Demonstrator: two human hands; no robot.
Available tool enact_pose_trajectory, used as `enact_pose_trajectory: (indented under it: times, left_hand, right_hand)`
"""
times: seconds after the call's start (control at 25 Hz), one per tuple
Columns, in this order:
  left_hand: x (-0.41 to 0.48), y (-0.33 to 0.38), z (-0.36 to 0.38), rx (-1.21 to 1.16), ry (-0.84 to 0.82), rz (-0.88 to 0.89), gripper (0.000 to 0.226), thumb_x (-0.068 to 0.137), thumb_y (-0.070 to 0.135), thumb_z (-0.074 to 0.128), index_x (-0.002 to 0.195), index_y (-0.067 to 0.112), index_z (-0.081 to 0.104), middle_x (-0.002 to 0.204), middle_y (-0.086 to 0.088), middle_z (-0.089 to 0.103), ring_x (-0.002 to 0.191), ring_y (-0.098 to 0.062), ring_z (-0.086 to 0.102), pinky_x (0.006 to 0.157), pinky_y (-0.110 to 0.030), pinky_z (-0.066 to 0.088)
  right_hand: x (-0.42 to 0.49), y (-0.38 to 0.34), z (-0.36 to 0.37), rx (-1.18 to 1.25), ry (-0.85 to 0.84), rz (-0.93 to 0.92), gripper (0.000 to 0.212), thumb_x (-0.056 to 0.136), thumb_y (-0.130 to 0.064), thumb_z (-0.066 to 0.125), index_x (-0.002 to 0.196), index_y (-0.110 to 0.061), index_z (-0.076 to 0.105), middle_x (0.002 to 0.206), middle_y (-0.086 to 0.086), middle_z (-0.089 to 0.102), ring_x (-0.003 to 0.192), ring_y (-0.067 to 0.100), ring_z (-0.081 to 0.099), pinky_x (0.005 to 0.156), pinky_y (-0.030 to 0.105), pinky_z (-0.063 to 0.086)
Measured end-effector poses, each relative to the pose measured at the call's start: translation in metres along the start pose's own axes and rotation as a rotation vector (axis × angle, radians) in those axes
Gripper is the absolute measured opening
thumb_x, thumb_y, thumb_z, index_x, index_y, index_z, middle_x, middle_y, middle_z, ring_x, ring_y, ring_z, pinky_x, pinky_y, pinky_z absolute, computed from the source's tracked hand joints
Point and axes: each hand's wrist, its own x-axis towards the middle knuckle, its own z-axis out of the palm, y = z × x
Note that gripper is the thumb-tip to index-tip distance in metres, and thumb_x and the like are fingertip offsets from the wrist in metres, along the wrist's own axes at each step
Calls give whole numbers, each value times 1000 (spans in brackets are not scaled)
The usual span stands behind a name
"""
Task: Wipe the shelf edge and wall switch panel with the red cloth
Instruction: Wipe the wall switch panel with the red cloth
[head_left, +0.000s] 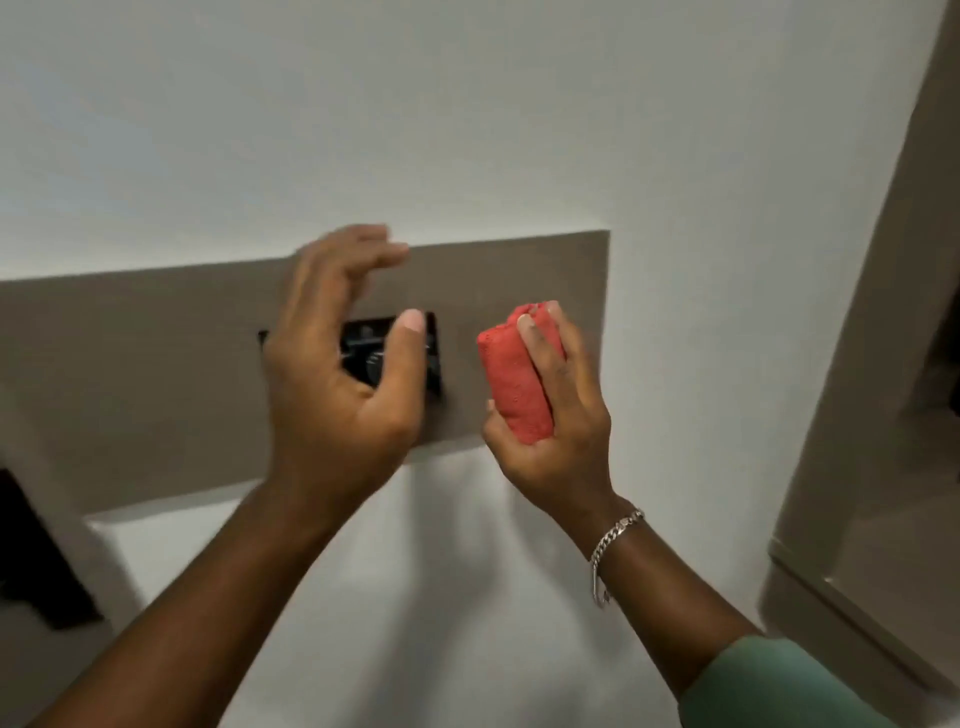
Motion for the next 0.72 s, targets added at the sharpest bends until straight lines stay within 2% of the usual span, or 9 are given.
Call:
enact_pose_trajectory:
  times: [0.08,0.12,0.24,0.32,0.4,0.52,0.64,0.72]
  left_hand:
    - [11,-33,-57,271,139,207,30,87,1,52,114,-7,61,130,-24,57,130,-31,51,111,-40,41]
    - [11,-51,-76,379,144,239,34,85,-1,50,116,-11,60,133,-29,55,134,-37,48,114,-44,38]
    - [3,-102,-109,664,-65,166,53,83,1,48,134,-12,51,149,-30,42,146,-42,30,119,-63,23]
    - [-5,-132,-117,845,-239,118,63,86,15,45,145,-7,41,158,-25,30,150,-39,20,120,-64,16]
    - [-11,-154,-121,1012,-318,147,70,90,29,40,152,-1,30,163,-20,21,153,-35,13,121,-60,12]
    - [-16,-171,-120,1127,-283,230,74,94,39,35,156,3,19,165,-16,13,155,-28,2,124,-53,1]
    - [-18,-177,-116,1142,-208,254,74,95,41,36,156,4,19,165,-15,15,155,-27,1,125,-51,-2]
    - [-19,-179,-115,1147,-202,267,74,95,42,37,157,4,18,165,-15,14,155,-28,0,124,-51,-1]
  right_hand:
    - [10,-29,35,-21,2,-66,79,75,-16,70,148,-19,42,159,17,38,141,31,48,108,50,49]
    - [11,-37,48,-46,3,-61,78,76,-19,71,149,-19,42,160,18,37,141,34,48,109,52,47]
    - [8,-56,88,-114,-34,29,73,88,-39,67,152,-21,37,164,18,29,148,38,36,116,55,39]
    - [2,-60,110,-191,-82,73,69,95,-59,47,154,-26,33,168,15,21,156,37,17,123,57,27]
    - [-1,-53,122,-250,-80,77,65,99,-64,28,154,-29,32,168,13,19,158,36,10,124,60,21]
    - [-5,-33,121,-233,39,84,56,103,-55,28,150,-25,38,165,14,23,156,38,15,119,67,25]
    - [3,-32,131,-133,175,234,51,102,-49,37,150,-31,41,168,3,20,159,27,12,121,65,23]
    - [5,-33,136,-142,156,166,48,103,-51,34,148,-35,44,168,3,22,158,28,14,122,63,23]
